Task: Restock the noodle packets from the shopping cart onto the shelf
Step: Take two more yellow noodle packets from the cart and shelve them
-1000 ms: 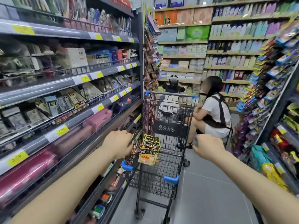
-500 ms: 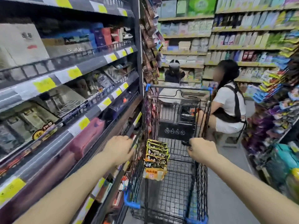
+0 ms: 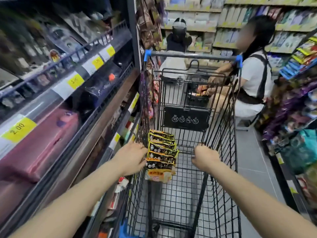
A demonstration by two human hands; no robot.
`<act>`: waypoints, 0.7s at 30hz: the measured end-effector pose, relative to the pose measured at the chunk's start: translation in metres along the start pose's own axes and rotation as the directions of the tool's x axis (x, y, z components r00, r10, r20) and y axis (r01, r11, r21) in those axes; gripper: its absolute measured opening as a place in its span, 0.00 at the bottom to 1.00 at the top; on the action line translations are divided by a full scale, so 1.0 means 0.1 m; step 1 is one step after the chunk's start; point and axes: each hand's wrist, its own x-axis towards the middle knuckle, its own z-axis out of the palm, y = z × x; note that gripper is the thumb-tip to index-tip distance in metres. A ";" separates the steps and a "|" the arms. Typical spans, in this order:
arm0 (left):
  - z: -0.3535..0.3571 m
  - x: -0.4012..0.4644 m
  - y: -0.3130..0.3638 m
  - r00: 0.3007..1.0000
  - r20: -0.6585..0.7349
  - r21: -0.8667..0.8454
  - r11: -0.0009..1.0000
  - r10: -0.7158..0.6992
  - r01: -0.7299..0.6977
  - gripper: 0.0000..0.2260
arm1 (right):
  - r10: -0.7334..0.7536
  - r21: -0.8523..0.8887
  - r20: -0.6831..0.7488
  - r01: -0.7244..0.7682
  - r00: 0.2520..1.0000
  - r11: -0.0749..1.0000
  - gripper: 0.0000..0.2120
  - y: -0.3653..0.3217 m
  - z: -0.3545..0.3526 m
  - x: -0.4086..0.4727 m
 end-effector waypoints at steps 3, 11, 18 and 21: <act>0.37 0.16 -0.05 1.000 0.014 -0.022 0.999 0.023 -0.023 0.20 | -0.026 -0.002 0.023 0.026 0.999 1.000 0.11 -0.13 0.41 0.32; 1.21 0.48 -0.18 0.991 -0.089 -0.023 0.994 0.102 -0.104 0.16 | 0.019 0.140 0.184 -0.046 0.983 0.989 0.11 -0.38 1.62 0.95; 1.46 0.55 -0.18 0.983 -0.152 -0.011 0.995 0.100 -0.103 0.20 | 0.085 0.536 0.279 -0.228 0.957 0.813 0.20 -0.45 2.32 1.26; 1.50 0.55 -0.17 0.974 -0.204 -0.023 0.994 0.101 -0.108 0.20 | 0.125 0.801 0.272 -0.297 0.954 0.520 0.27 -0.56 2.49 1.30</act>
